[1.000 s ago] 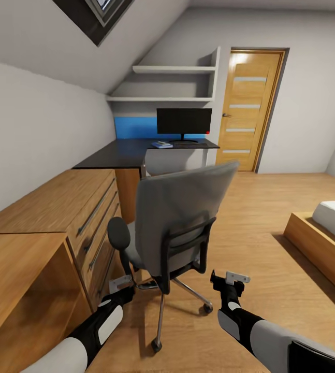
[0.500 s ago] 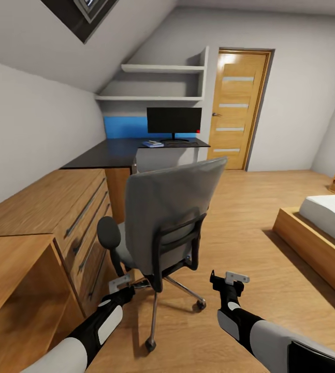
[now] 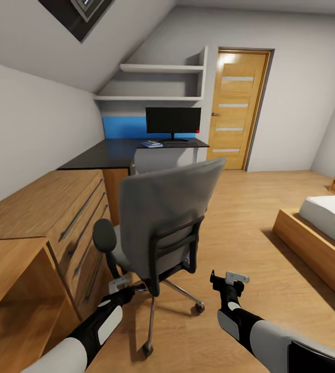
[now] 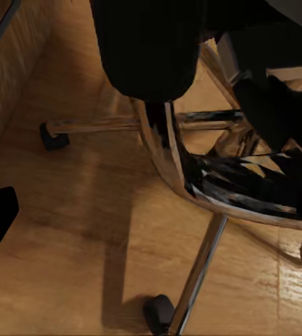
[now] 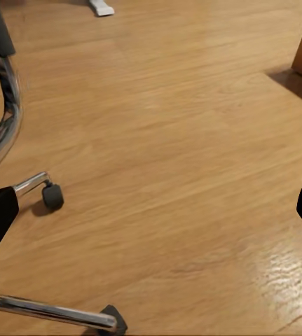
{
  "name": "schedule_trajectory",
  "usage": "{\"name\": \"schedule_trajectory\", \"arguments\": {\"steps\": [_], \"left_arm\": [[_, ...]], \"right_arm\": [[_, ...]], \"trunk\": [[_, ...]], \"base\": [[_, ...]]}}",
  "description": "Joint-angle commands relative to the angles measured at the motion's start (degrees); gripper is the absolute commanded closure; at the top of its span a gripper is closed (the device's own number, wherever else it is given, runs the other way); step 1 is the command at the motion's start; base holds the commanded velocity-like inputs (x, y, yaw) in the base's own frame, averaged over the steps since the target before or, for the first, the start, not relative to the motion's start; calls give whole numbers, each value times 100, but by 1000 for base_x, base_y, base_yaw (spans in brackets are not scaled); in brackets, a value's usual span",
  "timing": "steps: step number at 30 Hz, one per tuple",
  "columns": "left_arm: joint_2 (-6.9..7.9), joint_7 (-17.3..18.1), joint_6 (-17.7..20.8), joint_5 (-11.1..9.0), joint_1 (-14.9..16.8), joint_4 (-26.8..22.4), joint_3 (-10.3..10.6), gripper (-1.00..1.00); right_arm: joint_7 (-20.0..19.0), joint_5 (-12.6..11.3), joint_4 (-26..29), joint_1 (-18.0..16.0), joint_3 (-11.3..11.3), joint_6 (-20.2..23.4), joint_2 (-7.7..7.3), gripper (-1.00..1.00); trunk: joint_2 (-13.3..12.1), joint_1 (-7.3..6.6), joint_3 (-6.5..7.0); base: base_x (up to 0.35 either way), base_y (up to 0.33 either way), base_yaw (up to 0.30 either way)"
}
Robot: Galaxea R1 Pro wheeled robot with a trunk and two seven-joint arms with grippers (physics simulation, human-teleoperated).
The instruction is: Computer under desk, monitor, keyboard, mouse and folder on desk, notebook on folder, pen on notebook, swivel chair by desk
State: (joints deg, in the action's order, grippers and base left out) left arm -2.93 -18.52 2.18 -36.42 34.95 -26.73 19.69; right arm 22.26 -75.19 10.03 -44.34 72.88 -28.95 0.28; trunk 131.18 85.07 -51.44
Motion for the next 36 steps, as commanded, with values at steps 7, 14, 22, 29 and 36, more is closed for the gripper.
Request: {"name": "schedule_trajectory", "arguments": {"steps": [7,14,22,29,36], "left_arm": [[59,-55,20,-31,3,-8,43,-100],[64,-55,20,-23,3,-8,43,-100],[72,-55,12,-23,3,-8,43,-100],[73,-48,-378,-23,3,-3,53,-100],[73,-46,-452,-23,3,1,60,-100]], "right_arm": [[33,-31,7,-3,54,-30,4,-100],[33,-23,7,-3,60,-40,7,-100],[33,-30,7,-4,60,-40,7,-100],[33,-31,7,-3,60,-40,7,-100],[33,-30,7,-3,60,-40,7,-100]], "trunk": [[2,1,-6],[2,1,19],[2,1,51],[2,1,69],[2,1,70]], "base": [[247,-159,-3],[264,-183,-207],[270,-57,-229],[318,-2,-189],[327,-24,-39]]}}
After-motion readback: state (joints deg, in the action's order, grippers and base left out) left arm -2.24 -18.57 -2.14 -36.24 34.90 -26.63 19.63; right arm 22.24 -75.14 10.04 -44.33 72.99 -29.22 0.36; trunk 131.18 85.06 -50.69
